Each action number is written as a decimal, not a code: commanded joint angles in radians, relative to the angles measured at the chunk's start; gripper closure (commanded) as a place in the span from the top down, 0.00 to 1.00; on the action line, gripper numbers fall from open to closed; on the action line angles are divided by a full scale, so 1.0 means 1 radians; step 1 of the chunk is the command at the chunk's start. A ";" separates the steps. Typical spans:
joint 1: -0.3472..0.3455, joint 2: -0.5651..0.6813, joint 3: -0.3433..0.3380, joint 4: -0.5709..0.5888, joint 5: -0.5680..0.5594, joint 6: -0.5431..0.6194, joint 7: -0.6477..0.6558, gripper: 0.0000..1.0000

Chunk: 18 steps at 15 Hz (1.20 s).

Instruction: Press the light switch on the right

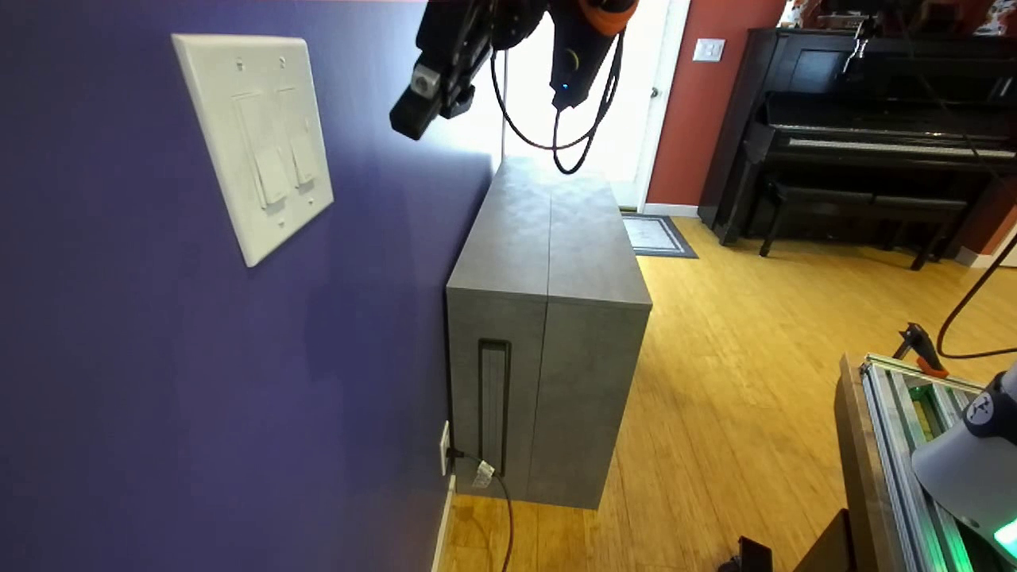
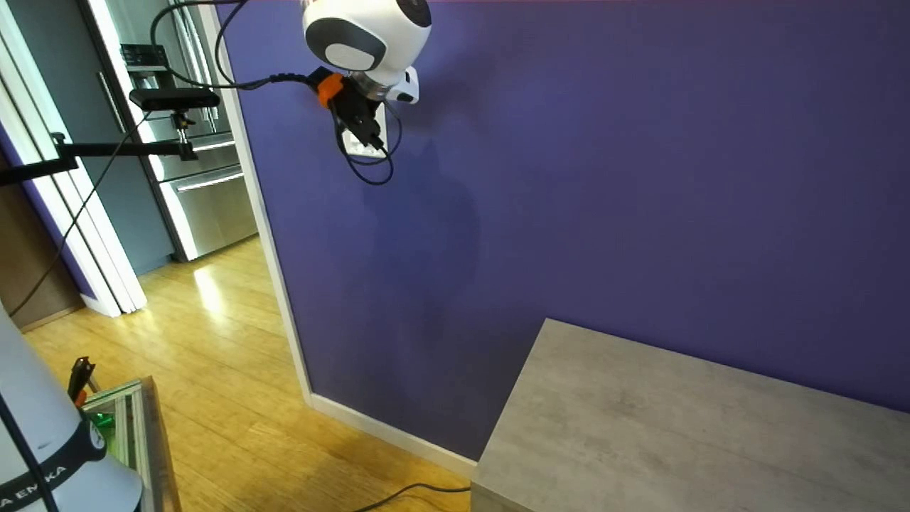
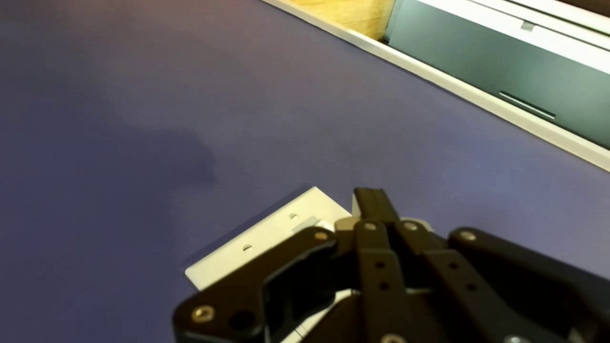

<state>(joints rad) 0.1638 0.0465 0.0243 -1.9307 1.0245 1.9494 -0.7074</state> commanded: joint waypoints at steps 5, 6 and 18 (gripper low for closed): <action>-0.031 0.017 0.030 0.023 -0.002 -0.010 0.000 0.00; -0.029 0.050 0.033 0.062 -0.012 -0.027 0.015 0.00; -0.051 0.168 0.054 0.170 0.020 -0.027 0.030 0.00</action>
<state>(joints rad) 0.1389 0.1812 0.0543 -1.8096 1.0244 1.9391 -0.6980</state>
